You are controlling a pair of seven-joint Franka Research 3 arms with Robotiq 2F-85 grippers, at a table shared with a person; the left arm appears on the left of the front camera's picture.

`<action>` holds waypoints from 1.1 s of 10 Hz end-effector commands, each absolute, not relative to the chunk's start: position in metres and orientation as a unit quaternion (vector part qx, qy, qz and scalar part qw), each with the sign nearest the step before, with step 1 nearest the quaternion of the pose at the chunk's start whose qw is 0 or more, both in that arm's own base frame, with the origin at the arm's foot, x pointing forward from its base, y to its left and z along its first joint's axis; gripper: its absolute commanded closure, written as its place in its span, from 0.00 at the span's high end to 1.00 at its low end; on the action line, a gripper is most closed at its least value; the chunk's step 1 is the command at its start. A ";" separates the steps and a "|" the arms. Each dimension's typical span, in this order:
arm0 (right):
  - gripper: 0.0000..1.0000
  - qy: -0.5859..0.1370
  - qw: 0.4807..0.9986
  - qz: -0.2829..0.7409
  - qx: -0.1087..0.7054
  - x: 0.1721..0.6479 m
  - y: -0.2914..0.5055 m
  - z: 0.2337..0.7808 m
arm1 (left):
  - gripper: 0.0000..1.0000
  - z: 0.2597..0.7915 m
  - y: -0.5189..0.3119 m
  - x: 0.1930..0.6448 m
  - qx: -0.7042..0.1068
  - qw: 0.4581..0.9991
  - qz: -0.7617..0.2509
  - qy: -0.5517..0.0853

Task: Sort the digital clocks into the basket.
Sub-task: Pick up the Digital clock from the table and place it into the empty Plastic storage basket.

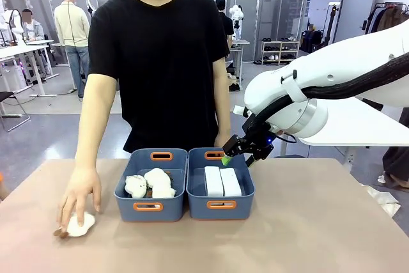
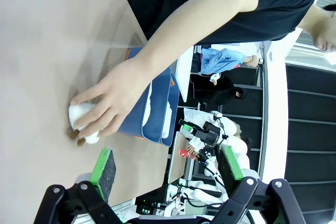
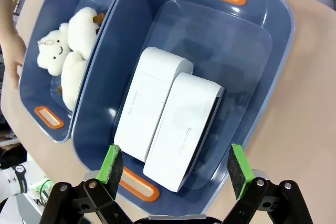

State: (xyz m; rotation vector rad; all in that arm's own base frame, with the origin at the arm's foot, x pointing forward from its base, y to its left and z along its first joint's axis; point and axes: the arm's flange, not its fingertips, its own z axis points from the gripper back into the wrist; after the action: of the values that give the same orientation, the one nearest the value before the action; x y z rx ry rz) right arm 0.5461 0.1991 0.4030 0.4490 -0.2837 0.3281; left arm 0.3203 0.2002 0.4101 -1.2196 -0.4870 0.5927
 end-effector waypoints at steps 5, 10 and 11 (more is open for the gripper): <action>1.00 -0.140 0.952 0.158 0.221 0.547 0.200 0.402 | 1.00 0.410 0.201 0.321 -0.569 0.743 0.269 -0.226; 1.00 -0.098 0.930 0.142 0.325 0.503 0.126 0.457 | 1.00 0.410 0.201 0.321 -0.569 0.743 0.269 -0.226; 1.00 -0.081 0.912 0.129 0.382 0.493 0.083 0.464 | 1.00 0.410 0.201 0.321 -0.569 0.743 0.269 -0.226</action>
State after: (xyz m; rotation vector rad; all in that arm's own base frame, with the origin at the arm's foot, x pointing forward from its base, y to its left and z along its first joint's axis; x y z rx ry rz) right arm 0.5098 0.1378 0.4644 0.6717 -0.2252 0.2909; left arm 0.3202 0.2005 0.4101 -1.2194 -0.4873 0.5934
